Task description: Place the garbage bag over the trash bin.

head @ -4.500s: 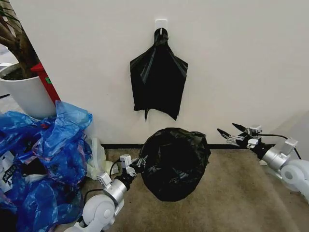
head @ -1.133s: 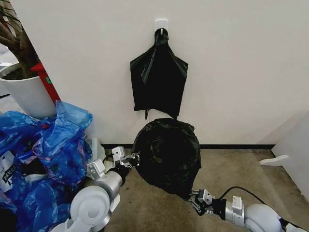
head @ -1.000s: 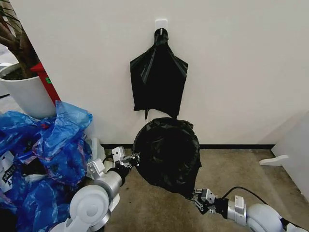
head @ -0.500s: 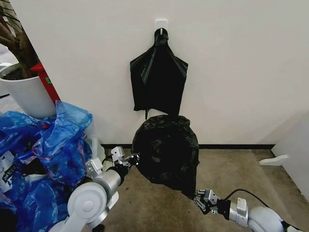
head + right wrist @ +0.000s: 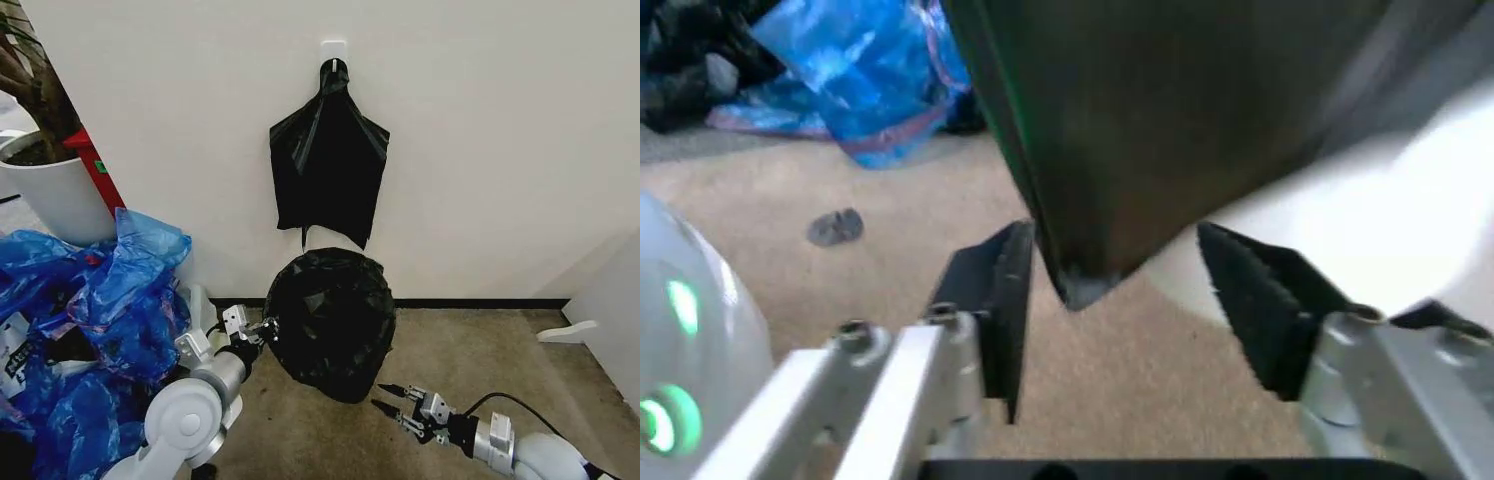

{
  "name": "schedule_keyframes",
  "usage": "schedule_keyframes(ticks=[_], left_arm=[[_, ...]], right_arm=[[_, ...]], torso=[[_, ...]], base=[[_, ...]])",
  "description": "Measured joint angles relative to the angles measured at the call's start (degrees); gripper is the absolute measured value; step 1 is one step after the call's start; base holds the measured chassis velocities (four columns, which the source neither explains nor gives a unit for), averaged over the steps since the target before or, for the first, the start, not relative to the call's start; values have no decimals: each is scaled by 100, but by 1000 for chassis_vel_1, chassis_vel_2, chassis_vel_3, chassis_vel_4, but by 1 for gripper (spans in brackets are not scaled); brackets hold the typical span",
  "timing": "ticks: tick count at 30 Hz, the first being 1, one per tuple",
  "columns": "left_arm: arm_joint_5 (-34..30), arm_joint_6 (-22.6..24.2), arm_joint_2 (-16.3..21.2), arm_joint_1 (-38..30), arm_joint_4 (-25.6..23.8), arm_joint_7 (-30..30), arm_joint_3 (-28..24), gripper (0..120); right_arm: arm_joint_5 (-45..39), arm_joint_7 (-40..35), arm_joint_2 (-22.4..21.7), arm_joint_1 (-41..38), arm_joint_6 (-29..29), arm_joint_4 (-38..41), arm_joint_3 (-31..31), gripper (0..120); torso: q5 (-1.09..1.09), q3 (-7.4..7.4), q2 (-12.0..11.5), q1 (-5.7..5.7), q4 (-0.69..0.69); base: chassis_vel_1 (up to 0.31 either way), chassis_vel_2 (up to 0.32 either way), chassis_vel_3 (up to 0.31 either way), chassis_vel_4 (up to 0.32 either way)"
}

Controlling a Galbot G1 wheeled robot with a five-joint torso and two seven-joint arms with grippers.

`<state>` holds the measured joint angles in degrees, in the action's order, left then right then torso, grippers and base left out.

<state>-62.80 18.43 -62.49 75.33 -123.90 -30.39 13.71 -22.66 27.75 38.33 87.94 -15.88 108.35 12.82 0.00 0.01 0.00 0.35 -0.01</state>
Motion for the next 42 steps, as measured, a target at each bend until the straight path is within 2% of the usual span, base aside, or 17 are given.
schedule_keyframes(ticks=[5, 7, 11, 13, 15, 18, 19, 23, 29, 33, 34, 35, 39, 41, 42], left_arm=[[387, -151, -67, -24, 211, -98, -69, 1], [460, -178, -70, -32, 250, -128, -77, 1], [820, -304, -45, -37, 324, -142, -133, 1], [948, -332, -41, -21, 326, -112, -163, 1], [1159, -384, -47, 25, 316, -45, -227, 1], [1320, -421, -65, 62, 224, -3, -314, 1], [1390, -431, -75, 70, 194, 19, -358, 1], [1609, -458, -156, 64, 245, 75, -459, 1], [2256, -619, -183, 53, 431, 319, -826, 1], [2502, -703, -166, -21, 570, 382, -1154, 1], [2683, -778, -177, -81, 645, 423, -1292, 1], [2683, -778, -177, -81, 645, 423, -1292, 1], [2875, -841, -215, -208, 700, 497, -1468, 1], [2929, -866, -218, -213, 684, 555, -1481, 1], [2929, -866, -218, -213, 684, 555, -1481, 1]], right_arm=[[-19, -355, -39, 573, -43, 540, 399, 68], [-65, -486, -39, 742, -40, 704, 534, 72], [-400, -1189, -35, 1087, 268, 1470, 1103, 90], [-511, -1447, -44, 1048, 399, 1674, 1143, 93], [-821, -2096, -61, 803, 795, 2157, 1097, 99], [-1387, -2825, -70, 423, 1460, 2787, 969, 100], [-1679, -3123, -54, 234, 1922, 3030, 895, 100], [-1984, -3495, 66, -101, 2470, 3196, 655, 100], [-2614, -4079, 366, -595, 3059, 3313, 336, 86], [-3116, -4779, 552, -1064, 3367, 3375, -350, 70], [-3307, -5255, 678, -1357, 3512, 3374, -814, 63], [-3307, -5255, 678, -1357, 3512, 3374, -814, 63], [-3889, -6262, 1057, -1981, 3668, 3215, -1797, 47], [-4198, -6567, 1197, -2235, 3668, 3047, -2054, 39], [-4198, -6567, 1197, -2235, 3668, 3047, -2054, 39]], torso=[[0, -1, 0, 0, -1], [2, -1, 0, 0, -1], [-1, -1, 0, 0, -2], [-1, -1, 0, 0, -2], [0, -1, 0, 0, 0], [-2, -1, 0, 0, 2], [-2, -1, 0, 0, 1], [1, -1, 0, -1, 0], [0, -1, 0, -1, 0], [-2, -1, 0, -1, -1], [0, -1, 0, -1, -1], [0, -1, 0, -1, -1], [-1, -1, 0, -1, -1], [-1, -1, 0, -1, 0], [-1, -1, 0, -1, 0]], base=[[0, 0, 0, 0], [0, 0, 0, 0], [0, 0, 0, 0], [0, 0, 0, 0], [0, 0, 0, 0], [0, 0, 0, 0], [0, 0, 0, 0], [0, 0, 0, 0], [0, 0, 0, 0], [0, 0, 0, 0], [0, 0, 0, 0], [0, 0, 0, 0], [0, 0, 0, 0], [0, 0, 0, 0], [0, 0, 0, 0]])
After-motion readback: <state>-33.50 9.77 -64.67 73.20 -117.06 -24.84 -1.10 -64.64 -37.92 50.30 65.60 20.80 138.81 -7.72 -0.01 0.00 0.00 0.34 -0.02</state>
